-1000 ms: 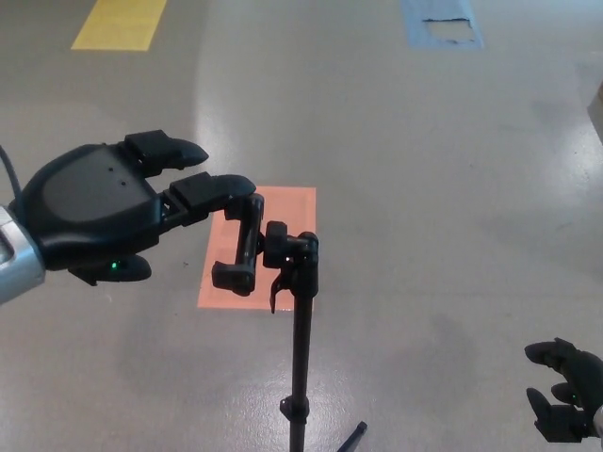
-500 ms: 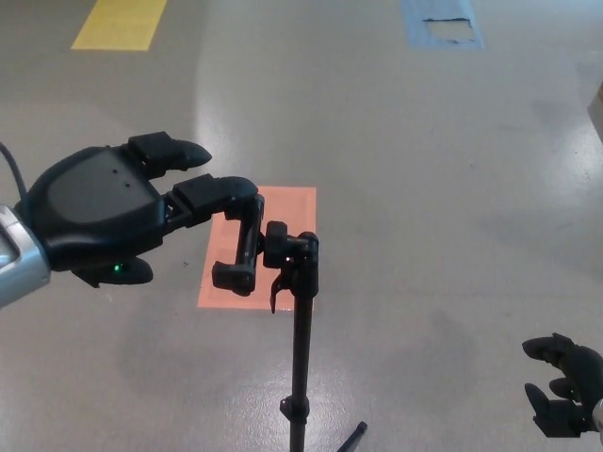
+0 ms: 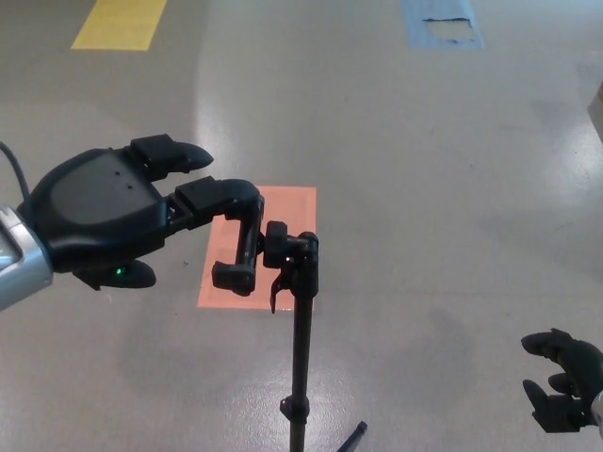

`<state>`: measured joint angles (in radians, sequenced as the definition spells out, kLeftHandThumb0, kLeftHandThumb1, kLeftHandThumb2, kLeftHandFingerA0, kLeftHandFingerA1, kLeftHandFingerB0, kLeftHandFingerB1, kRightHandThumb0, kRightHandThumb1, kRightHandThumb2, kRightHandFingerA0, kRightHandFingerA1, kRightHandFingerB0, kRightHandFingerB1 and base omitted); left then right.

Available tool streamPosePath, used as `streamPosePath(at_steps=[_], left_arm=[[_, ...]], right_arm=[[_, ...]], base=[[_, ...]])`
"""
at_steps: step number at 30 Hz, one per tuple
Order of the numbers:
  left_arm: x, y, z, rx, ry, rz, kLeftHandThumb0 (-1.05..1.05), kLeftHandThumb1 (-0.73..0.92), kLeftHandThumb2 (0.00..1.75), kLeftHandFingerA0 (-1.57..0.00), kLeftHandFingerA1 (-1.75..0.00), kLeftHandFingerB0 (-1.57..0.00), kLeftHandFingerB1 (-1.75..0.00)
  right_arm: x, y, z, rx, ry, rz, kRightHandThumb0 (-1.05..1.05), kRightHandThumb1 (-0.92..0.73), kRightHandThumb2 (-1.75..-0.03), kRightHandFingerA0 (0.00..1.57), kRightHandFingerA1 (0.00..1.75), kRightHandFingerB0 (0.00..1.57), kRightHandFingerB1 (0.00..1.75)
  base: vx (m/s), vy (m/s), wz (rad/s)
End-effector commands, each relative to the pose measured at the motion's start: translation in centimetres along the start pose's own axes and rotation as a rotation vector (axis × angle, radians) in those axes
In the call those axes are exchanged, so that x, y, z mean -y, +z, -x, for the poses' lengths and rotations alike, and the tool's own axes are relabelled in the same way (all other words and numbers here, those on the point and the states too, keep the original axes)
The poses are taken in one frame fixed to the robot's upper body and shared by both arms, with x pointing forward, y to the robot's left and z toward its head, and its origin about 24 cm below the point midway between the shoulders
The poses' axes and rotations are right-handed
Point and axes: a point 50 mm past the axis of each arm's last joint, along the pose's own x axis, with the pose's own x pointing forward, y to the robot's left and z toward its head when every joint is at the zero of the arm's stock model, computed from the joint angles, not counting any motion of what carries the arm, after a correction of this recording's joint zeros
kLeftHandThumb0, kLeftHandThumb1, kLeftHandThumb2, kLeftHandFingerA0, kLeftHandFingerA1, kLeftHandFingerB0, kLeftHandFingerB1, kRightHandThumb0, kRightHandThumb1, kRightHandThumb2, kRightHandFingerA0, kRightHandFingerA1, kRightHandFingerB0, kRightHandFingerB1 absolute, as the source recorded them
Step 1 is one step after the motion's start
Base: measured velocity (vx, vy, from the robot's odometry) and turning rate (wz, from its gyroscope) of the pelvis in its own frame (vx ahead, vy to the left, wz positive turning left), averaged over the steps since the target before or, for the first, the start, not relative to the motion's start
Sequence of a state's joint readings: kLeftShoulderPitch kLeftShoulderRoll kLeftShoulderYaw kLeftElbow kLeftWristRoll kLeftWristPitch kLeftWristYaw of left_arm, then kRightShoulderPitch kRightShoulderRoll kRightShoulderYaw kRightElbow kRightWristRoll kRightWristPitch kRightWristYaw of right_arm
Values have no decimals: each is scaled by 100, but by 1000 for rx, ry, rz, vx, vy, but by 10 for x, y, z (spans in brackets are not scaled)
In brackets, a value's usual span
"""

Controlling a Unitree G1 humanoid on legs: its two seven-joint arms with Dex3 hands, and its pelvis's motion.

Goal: The robot uses its left hand to grab the top of a phone stand kept on the floor and tilt it upwards to adjust its angle

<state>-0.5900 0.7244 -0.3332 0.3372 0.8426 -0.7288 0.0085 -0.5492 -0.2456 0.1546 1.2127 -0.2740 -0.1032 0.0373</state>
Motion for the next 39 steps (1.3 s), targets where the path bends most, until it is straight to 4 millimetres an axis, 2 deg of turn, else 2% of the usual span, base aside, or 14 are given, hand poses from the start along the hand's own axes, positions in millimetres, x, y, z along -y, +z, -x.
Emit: streamPosePath(at_steps=[1, 12, 13, 16, 17, 18, 19, 20, 24, 25, 32, 36, 39], left_arm=[[10, -2, 2, -25, -57, 10, -37, 45, 66, -6, -26, -1, -23], [29, 8, 8, 1, -134, 26, -37, 47, 66, -6, -25, -2, -23], [31, 9, 8, 0, -141, 33, -38, 48, 65, -6, -23, -2, -25], [34, 11, 8, 0, -163, 40, -38, 48, 66, -7, -21, -3, -25], [35, 11, 8, 0, -168, 38, -38, 46, 69, -5, -25, 0, -24], [36, 11, 8, 0, -170, 37, -38, 46, 69, -5, -25, 0, -24], [37, 11, 8, -1, -170, 41, -40, 45, 68, -4, -24, 0, -18], [37, 11, 8, -1, -170, 42, -40, 45, 68, -4, -24, 0, -18], [40, 12, 9, 3, -176, 48, -40, 47, 68, -5, -23, 0, -16], [40, 12, 9, 2, -180, 50, -40, 47, 69, -5, -25, 0, -20], [41, 10, 9, -4, -186, 44, -40, 47, 69, -5, -24, 0, -19], [35, 5, 8, -18, -149, 45, -39, 46, 68, -5, -27, 0, -21], [22, -6, 5, -70, -132, 28, -41, 46, 69, -6, -27, 0, -19]], right_arm=[[7, -1, 0, -24, -4, 24, -26, -60, -110, 10, 51, 9, 50], [7, 0, -1, -22, 5, 22, -25, -61, -110, 10, 51, 10, 50], [7, 0, -1, -22, 5, 27, -47, -82, -65, 27, 34, 23, 31], [8, 1, -1, -21, 5, 31, -46, -82, -65, 28, 34, 24, 31], [8, 2, -1, -20, 7, 30, -25, -61, -110, 10, 51, 10, 50], [9, 2, -1, -19, 8, 30, -25, -61, -110, 10, 51, 10, 50], [10, 3, -1, -18, 8, 27, -46, -82, -65, 27, 34, 24, 31], [10, 4, -1, -19, 7, 27, -46, -82, -65, 27, 34, 24, 31], [10, 3, -1, -20, 10, 30, -46, -82, -65, 27, 34, 24, 31], [10, 3, -1, -19, 12, 30, -25, -60, -110, 10, 51, 10, 50], [11, 6, -2, -18, 15, 24, -25, -60, -109, 10, 51, 10, 50], [12, 7, -2, -16, 10, 28, -25, -60, -109, 10, 51, 10, 50], [12, 7, -2, -12, 13, 25, -25, -61, -110, 9, 51, 9, 50]], base=[[0, 0, 0], [0, 0, 0], [0, 0, 0], [0, 0, 0], [0, 0, 0], [0, 0, 0], [0, 0, 0], [0, 0, 0], [0, 0, 0], [0, 0, 0], [0, 0, 0], [0, 0, 0], [0, 0, 0]])
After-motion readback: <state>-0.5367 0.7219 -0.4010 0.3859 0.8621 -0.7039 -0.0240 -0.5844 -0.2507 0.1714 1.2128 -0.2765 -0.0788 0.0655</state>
